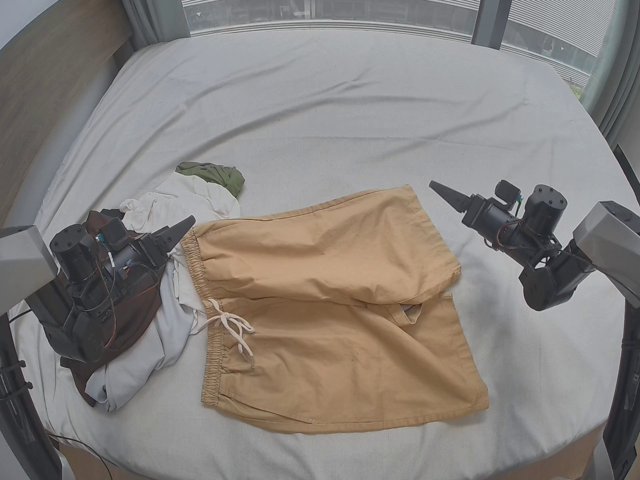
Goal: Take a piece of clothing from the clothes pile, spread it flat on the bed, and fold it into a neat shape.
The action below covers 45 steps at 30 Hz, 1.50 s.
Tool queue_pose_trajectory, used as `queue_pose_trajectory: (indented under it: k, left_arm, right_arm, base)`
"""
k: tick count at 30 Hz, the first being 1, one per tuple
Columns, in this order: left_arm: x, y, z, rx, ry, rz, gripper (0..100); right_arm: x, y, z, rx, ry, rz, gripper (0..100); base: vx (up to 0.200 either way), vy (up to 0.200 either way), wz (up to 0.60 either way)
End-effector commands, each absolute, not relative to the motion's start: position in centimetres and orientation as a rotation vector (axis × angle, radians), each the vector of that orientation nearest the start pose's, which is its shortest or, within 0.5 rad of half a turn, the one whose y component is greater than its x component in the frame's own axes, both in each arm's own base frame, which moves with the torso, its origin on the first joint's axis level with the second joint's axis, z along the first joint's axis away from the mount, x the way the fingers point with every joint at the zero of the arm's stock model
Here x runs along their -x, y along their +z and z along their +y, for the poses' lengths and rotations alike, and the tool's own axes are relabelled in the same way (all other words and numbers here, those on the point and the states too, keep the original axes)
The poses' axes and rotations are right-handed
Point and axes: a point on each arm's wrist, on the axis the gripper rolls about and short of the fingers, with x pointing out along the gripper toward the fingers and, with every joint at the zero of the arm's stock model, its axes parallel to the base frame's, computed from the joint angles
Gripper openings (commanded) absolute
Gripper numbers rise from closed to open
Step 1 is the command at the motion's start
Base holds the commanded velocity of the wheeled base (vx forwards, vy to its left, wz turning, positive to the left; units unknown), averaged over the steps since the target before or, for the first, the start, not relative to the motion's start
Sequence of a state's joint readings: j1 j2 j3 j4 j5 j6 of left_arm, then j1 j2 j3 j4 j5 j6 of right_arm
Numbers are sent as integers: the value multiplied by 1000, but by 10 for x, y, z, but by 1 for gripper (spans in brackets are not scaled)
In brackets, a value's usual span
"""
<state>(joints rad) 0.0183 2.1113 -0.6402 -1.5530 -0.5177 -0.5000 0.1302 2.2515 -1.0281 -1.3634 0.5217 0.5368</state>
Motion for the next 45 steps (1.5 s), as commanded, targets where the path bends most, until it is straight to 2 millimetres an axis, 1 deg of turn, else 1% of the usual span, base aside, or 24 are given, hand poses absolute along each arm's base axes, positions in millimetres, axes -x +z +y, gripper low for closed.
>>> queue_pose_trajectory:
  k: [1, 2, 3, 4, 6, 7, 8, 9, 11, 15, 20, 24, 29, 45]
  left_arm:
    - [-321, 104, -12, 455, -547, 82, 100]
    - [-321, 104, -12, 454, -550, 82, 100]
    - [-314, 105, -12, 452, -576, 96, 100]
    - [-309, 106, -13, 452, -597, 105, 100]
    - [-302, 106, -14, 447, -617, 120, 100]
    - [-301, 106, -14, 444, -620, 122, 100]
    - [-295, 104, -14, 426, -638, 135, 100]
    - [-293, 103, -14, 410, -649, 142, 100]
    - [-287, 97, -15, 365, -674, 159, 100]
    - [-281, 87, -16, 300, -696, 181, 100]
    - [-278, 81, -19, 263, -709, 192, 100]
    - [-276, 81, -19, 253, -710, 194, 100]
    - [-276, 81, -19, 253, -710, 192, 100]
    - [-277, 83, -19, 252, -712, 187, 100]
  right_arm:
    - [-356, 91, 56, -416, 643, 122, 100]
    - [-355, 89, 56, -417, 642, 125, 100]
    - [-347, 83, 54, -416, 640, 127, 100]
    - [-344, 78, 50, -415, 629, 133, 100]
    - [-345, 70, 44, -407, 608, 152, 100]
    - [-345, 69, 44, -403, 606, 153, 100]
    - [-345, 66, 42, -382, 602, 155, 100]
    - [-345, 65, 42, -374, 602, 157, 100]
    - [-342, 57, 42, -371, 596, 187, 100]
    - [-341, 47, 42, -342, 594, 210, 100]
    - [-337, 39, 46, -339, 600, 244, 100]
    - [-338, 24, 47, -330, 599, 283, 100]
    - [-338, 7, 54, -304, 614, 323, 100]
    - [-339, 1, 61, -303, 630, 338, 100]
  base:
    - [0, 0, 0]
    - [0, 0, 0]
    - [0, 0, 0]
    - [0, 0, 0]
    - [0, 0, 0]
    - [0, 0, 0]
    - [0, 0, 0]
    - [0, 0, 0]
    - [0, 0, 0]
    - [0, 0, 0]
    - [0, 0, 0]
    - [0, 0, 0]
    - [0, 0, 0]
    - [0, 0, 0]
